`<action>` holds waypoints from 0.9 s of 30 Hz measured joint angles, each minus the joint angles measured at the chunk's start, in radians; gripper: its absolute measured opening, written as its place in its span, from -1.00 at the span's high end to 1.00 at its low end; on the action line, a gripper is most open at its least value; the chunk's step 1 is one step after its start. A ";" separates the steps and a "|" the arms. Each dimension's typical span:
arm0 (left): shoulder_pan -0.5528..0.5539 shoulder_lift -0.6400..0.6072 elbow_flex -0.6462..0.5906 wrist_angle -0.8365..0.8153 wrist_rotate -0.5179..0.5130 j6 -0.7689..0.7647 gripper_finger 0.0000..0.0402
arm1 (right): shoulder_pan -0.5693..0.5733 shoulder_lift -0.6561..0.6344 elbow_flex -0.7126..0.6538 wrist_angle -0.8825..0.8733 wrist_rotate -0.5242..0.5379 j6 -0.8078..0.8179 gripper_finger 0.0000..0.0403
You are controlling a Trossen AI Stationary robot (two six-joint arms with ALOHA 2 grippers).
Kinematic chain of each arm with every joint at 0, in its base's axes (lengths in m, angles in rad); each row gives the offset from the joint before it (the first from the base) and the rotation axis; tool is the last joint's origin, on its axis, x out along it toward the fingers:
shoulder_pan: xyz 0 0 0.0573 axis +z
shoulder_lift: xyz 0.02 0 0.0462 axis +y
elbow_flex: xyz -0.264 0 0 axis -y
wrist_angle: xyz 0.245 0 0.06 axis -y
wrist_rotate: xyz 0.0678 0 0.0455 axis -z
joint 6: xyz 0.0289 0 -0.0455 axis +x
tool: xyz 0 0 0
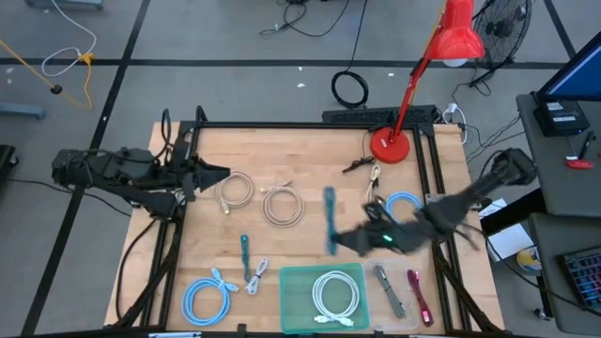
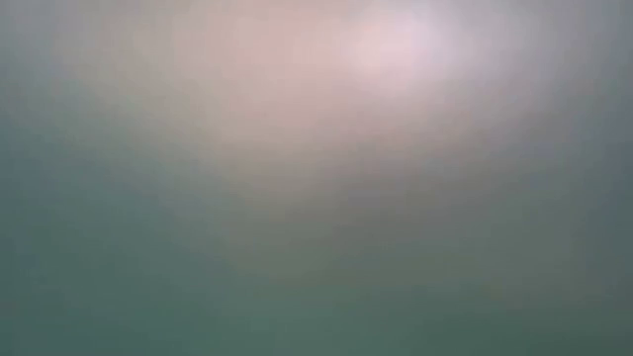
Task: Pick & Place USB Port
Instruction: Put the left blue charger cable into the white transparent bin
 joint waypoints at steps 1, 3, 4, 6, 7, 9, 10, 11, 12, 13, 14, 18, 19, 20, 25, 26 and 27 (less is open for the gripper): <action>-0.013 0.004 0.000 -0.009 -0.020 -0.006 0.46 | 0.052 -0.016 0.000 -0.031 0.057 0.043 0.92; -0.038 0.021 0.000 -0.023 -0.056 -0.021 0.46 | 0.153 -0.029 0.000 -0.069 0.156 0.126 0.92; -0.049 0.034 0.000 -0.021 -0.071 -0.028 0.46 | 0.201 -0.030 0.000 -0.084 0.194 0.164 0.92; -0.072 0.059 0.000 -0.020 -0.089 -0.048 0.46 | 0.280 -0.018 0.000 -0.098 0.251 0.232 0.92; -0.084 0.075 0.000 -0.017 -0.093 -0.060 0.46 | 0.309 -0.006 0.000 -0.097 0.275 0.267 0.92; -0.109 0.108 0.000 -0.013 -0.098 -0.087 0.46 | 0.360 0.023 0.000 -0.101 0.306 0.332 0.92; -0.122 0.126 0.000 -0.006 -0.101 -0.101 0.46 | 0.379 0.041 0.000 -0.101 0.308 0.359 0.92; -0.137 0.145 0.000 0.006 -0.103 -0.117 0.46 | 0.395 0.059 0.000 -0.103 0.308 0.382 0.92; -0.154 0.165 0.000 0.016 -0.108 -0.134 0.46 | 0.409 0.078 0.000 -0.104 0.298 0.403 0.92; -0.172 0.188 0.000 0.026 -0.117 -0.153 0.46 | 0.421 0.096 0.000 -0.105 0.290 0.425 0.92; -0.194 0.213 -0.001 0.043 -0.129 -0.173 0.46 | 0.436 0.115 0.000 -0.107 0.273 0.450 0.92; -0.299 0.320 -0.001 0.185 -0.211 -0.229 0.46 | 0.490 0.192 0.056 -0.312 0.173 0.606 0.92; -0.325 0.349 -0.001 0.227 -0.231 -0.232 0.46 | 0.501 0.206 0.084 -0.409 0.124 0.660 0.92; -0.351 0.380 -0.001 0.268 -0.253 -0.233 0.46 | 0.512 0.221 0.119 -0.528 0.068 0.715 0.92; -0.456 0.517 -0.001 0.423 -0.358 -0.285 0.46 | 0.525 0.265 0.257 -0.882 -0.092 0.821 0.92; -0.473 0.541 -0.001 0.450 -0.376 -0.297 0.46 | 0.523 0.269 0.275 -0.887 -0.081 0.819 0.92; -0.490 0.564 -0.001 0.475 -0.390 -0.310 0.46 | 0.519 0.274 0.289 -0.890 -0.066 0.815 0.92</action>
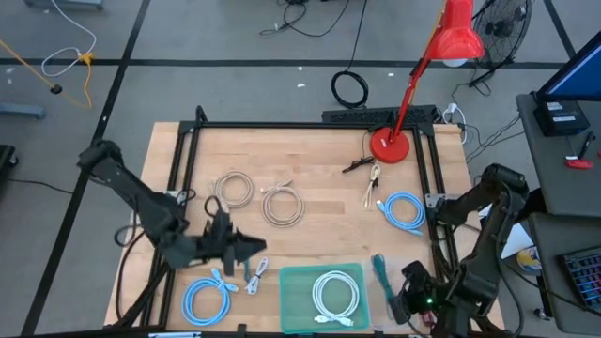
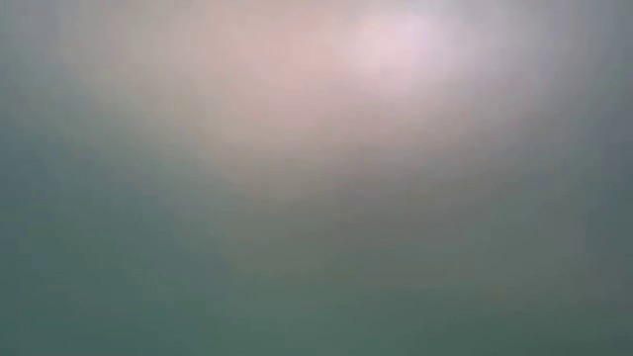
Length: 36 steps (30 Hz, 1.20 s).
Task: Pick & Place USB Port
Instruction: Put the left blue charger cable into the white transparent bin
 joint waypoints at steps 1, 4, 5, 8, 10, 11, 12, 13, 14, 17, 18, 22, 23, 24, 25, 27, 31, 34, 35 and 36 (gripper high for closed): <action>-0.015 0.021 0.000 0.026 -0.014 -0.010 0.46 | -0.005 0.006 0.007 0.000 0.002 -0.008 0.92; -0.057 0.066 0.000 0.095 -0.051 -0.029 0.46 | -0.009 0.039 0.014 -0.005 -0.025 -0.005 0.92; -0.071 0.076 0.000 0.113 -0.067 -0.033 0.46 | -0.011 0.052 0.014 -0.008 -0.038 0.002 0.92; -0.113 0.090 0.000 0.140 -0.121 -0.035 0.46 | -0.018 0.092 0.015 -0.004 -0.085 0.011 0.92; -0.139 0.088 0.000 0.145 -0.162 -0.041 0.46 | -0.027 0.121 0.015 0.014 -0.108 0.014 0.92; -0.150 0.088 0.000 0.146 -0.184 -0.042 0.46 | -0.032 0.132 0.015 0.020 -0.120 0.016 0.92; -0.162 0.088 0.000 0.146 -0.204 -0.043 0.46 | -0.036 0.144 0.015 0.021 -0.133 0.018 0.92; -0.175 0.088 0.000 0.153 -0.226 -0.040 0.46 | -0.040 0.154 0.015 0.020 -0.137 0.018 0.92; -0.185 0.088 0.000 0.164 -0.242 -0.031 0.46 | -0.043 0.164 0.015 0.019 -0.141 0.018 0.92; -0.207 0.087 0.000 0.185 -0.271 -0.019 0.46 | -0.050 0.183 0.015 0.010 -0.178 0.020 0.92; -0.212 0.087 0.000 0.184 -0.278 -0.019 0.46 | -0.054 0.190 0.015 0.007 -0.188 0.021 0.92; -0.226 0.087 0.000 0.189 -0.305 -0.011 0.46 | -0.056 0.207 0.015 0.005 -0.217 0.025 0.92; -0.227 0.087 0.000 0.188 -0.306 -0.011 0.46 | -0.058 0.210 0.015 0.007 -0.216 0.025 0.92; -0.228 0.087 0.000 0.187 -0.306 -0.012 0.46 | -0.061 0.211 0.015 0.009 -0.217 0.025 0.92; -0.228 0.087 0.000 0.187 -0.306 -0.011 0.46 | -0.064 0.213 0.015 0.008 -0.221 0.025 0.92; -0.228 0.087 0.000 0.188 -0.307 -0.011 0.46 | -0.072 0.213 0.015 -0.003 -0.241 0.025 0.92; -0.228 0.087 0.000 0.188 -0.319 -0.008 0.46 | -0.083 0.212 0.015 -0.046 -0.300 0.023 0.92; -0.228 0.087 0.000 0.187 -0.323 -0.008 0.46 | -0.084 0.212 0.009 -0.048 -0.317 0.022 0.92; -0.228 0.087 0.000 0.187 -0.323 -0.007 0.46 | -0.085 0.212 0.006 -0.040 -0.317 0.022 0.92; -0.228 0.087 0.000 0.188 -0.324 -0.006 0.46 | -0.086 0.212 0.001 -0.029 -0.319 0.021 0.92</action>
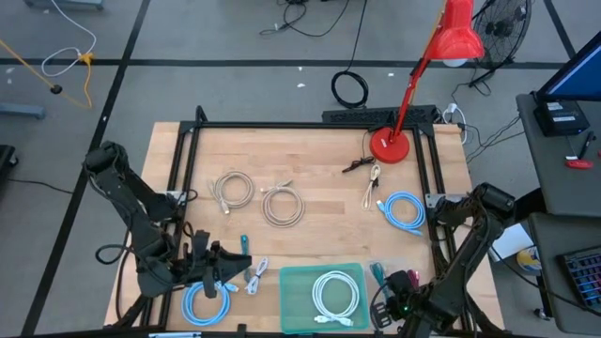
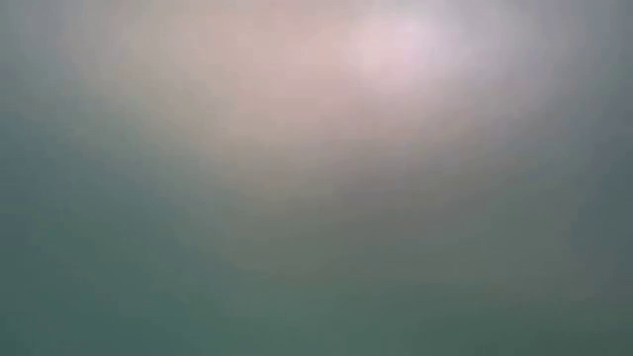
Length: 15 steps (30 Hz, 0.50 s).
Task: Pick & Place USB Port
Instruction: Put the left blue charger cable into the white transparent bin
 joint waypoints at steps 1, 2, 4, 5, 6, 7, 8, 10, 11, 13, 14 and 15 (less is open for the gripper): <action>0.000 0.000 0.000 0.000 -0.002 0.002 0.46 | 0.000 0.000 -0.004 0.015 -0.001 -0.001 0.92; 0.000 0.000 0.000 0.000 -0.004 0.002 0.46 | -0.001 0.000 -0.010 0.034 0.000 -0.002 0.92; 0.000 0.000 0.000 0.000 -0.007 0.002 0.46 | -0.002 -0.001 -0.027 0.070 0.000 -0.002 0.92; 0.000 0.000 0.000 0.000 -0.007 0.002 0.46 | -0.003 0.000 -0.034 0.083 0.000 -0.002 0.92; 0.000 0.000 0.000 0.000 -0.007 0.002 0.46 | -0.003 0.000 -0.043 0.094 0.000 -0.002 0.92; 0.000 0.000 0.000 0.000 -0.007 0.002 0.46 | -0.003 0.000 -0.050 0.105 -0.001 -0.002 0.92; 0.000 0.000 0.000 0.000 -0.008 0.003 0.46 | -0.003 0.000 -0.057 0.111 -0.002 -0.002 0.92; 0.000 0.000 0.000 0.000 -0.008 0.003 0.46 | -0.007 0.000 -0.070 0.113 -0.024 -0.003 0.92; 0.000 0.000 0.000 0.000 -0.008 0.003 0.46 | -0.009 0.000 -0.077 0.113 -0.033 -0.004 0.92; 0.000 0.000 0.000 0.000 -0.009 0.003 0.46 | -0.015 0.000 -0.089 0.118 -0.053 -0.009 0.90; 0.000 0.000 0.000 0.000 -0.010 0.003 0.46 | -0.017 0.000 -0.093 0.120 -0.055 -0.012 0.89; 0.000 0.000 0.000 0.000 -0.011 0.003 0.46 | -0.019 0.000 -0.094 0.124 -0.054 -0.015 0.88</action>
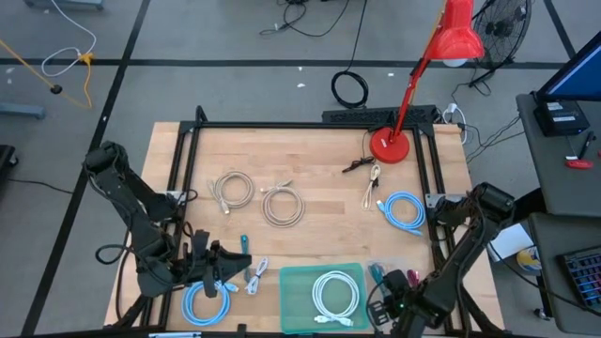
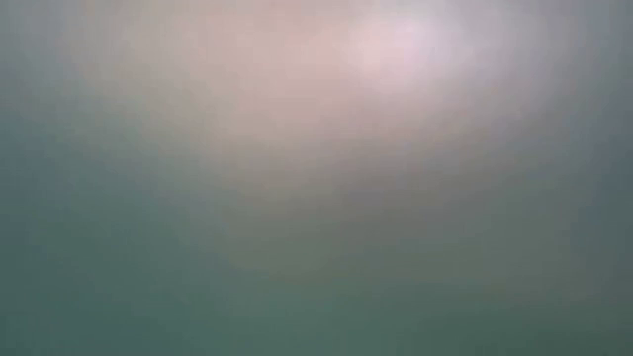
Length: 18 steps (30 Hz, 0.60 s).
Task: Pick & Place USB Port
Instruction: Put the left blue charger cable into the white transparent bin
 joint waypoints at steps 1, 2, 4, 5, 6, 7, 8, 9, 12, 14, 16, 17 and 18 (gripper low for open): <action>0.000 0.000 0.000 0.000 -0.002 0.000 0.46 | -0.001 0.000 0.000 0.003 0.000 -0.004 0.87; 0.000 0.000 0.000 0.000 -0.003 0.000 0.46 | -0.004 0.000 0.000 0.009 0.000 -0.011 0.87; 0.000 0.000 0.000 0.000 -0.004 -0.001 0.46 | -0.007 0.000 0.000 0.023 0.001 -0.024 0.86; 0.000 0.000 0.000 0.000 -0.005 -0.001 0.46 | -0.008 0.000 0.000 0.033 0.002 -0.032 0.86; 0.000 0.000 0.000 0.000 -0.005 -0.001 0.46 | -0.011 0.000 0.000 0.041 0.002 -0.042 0.85; 0.000 0.000 0.000 0.000 -0.005 -0.001 0.46 | -0.013 0.000 0.000 0.046 0.002 -0.048 0.85; 0.000 0.000 0.000 0.000 -0.005 -0.001 0.46 | -0.013 0.000 0.000 0.049 0.002 -0.054 0.85; 0.000 0.000 0.000 0.000 -0.005 -0.001 0.46 | -0.013 0.000 0.000 0.053 0.003 -0.060 0.85; 0.000 0.000 0.000 0.000 -0.005 -0.002 0.46 | -0.014 0.000 0.000 0.054 0.001 -0.071 0.84; 0.000 0.000 0.000 0.000 -0.005 -0.002 0.46 | -0.014 0.000 0.000 0.054 0.001 -0.071 0.84; 0.000 0.000 0.000 0.000 -0.005 0.000 0.46 | -0.014 0.000 0.000 0.057 0.001 -0.071 0.84; 0.000 0.000 0.000 0.000 -0.005 0.000 0.46 | -0.014 0.000 0.000 0.059 0.001 -0.071 0.84; 0.000 0.000 0.000 0.000 -0.005 0.000 0.46 | -0.014 0.000 0.000 0.062 0.001 -0.074 0.84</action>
